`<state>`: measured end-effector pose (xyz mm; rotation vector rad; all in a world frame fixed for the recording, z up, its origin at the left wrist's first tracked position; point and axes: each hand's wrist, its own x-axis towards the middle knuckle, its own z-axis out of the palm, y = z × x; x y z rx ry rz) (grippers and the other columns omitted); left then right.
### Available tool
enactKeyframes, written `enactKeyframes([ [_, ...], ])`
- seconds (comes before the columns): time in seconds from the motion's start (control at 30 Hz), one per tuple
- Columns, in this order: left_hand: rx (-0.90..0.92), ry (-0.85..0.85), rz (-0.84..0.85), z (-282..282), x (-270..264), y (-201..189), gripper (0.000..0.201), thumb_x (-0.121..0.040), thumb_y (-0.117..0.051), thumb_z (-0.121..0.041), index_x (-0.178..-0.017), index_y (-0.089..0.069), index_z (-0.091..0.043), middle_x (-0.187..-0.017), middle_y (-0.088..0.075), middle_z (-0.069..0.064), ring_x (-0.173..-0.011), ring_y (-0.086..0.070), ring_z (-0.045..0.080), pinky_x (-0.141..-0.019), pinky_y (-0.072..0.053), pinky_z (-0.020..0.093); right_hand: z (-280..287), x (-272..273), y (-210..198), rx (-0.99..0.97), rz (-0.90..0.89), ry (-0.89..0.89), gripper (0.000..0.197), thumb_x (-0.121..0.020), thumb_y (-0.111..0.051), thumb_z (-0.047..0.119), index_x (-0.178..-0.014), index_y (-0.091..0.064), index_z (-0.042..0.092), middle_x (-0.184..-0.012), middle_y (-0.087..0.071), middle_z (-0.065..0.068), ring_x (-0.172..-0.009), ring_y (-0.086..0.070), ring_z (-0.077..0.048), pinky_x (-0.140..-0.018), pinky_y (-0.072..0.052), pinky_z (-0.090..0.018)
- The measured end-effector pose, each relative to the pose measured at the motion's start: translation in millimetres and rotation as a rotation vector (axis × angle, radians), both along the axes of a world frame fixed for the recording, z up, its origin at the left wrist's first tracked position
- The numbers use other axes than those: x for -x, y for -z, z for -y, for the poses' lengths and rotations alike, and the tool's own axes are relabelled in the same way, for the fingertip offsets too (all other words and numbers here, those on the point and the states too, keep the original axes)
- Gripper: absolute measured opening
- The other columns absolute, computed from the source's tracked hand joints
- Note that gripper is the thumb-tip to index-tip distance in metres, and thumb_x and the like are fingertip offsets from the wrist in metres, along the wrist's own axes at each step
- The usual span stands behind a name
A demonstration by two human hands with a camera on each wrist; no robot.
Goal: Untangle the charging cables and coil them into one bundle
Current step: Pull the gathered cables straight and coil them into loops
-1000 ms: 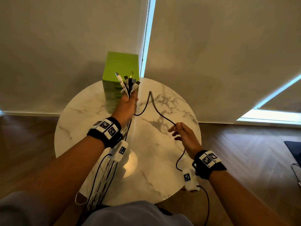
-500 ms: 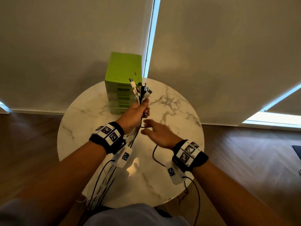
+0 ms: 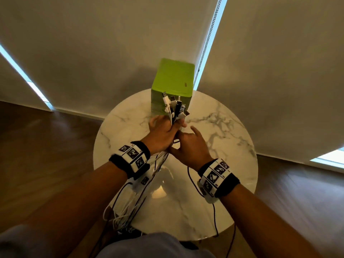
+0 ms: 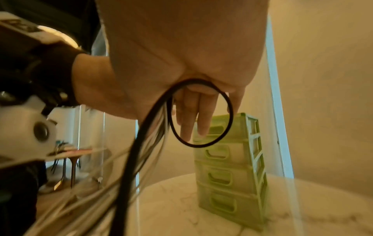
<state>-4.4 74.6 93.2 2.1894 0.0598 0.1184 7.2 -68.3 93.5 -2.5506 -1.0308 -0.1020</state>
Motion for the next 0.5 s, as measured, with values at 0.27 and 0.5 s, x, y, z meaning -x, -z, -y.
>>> enactKeyframes([
  [0.27, 0.0, -0.059, -0.052, -26, 21, -18, 0.047, -0.107, -0.039, -0.041, -0.146, -0.044, -0.017, -0.125, -0.052, 0.004, -0.131, -0.046, 0.025, -0.117, -0.028, 0.047, -49, 7, -17, -0.313, -0.629, -0.075, 0.03, -0.095, -0.048, -0.003, -0.122, -0.062, 0.001, -0.122, -0.067, -0.018, -0.115, -0.062, -0.031, -0.095, -0.05, -0.032],
  [0.5, 0.422, 0.133, -0.225, -64, 41, -36, 0.057, -0.096, -0.041, -0.067, -0.138, -0.054, -0.031, -0.135, -0.061, 0.002, -0.115, -0.057, 0.005, -0.101, -0.043, 0.028, -75, 33, -24, -0.728, -1.141, 0.034, 0.014, -0.089, -0.041, 0.01, -0.096, -0.053, 0.007, -0.074, -0.057, -0.007, -0.066, -0.056, -0.017, -0.07, -0.048, -0.038],
])
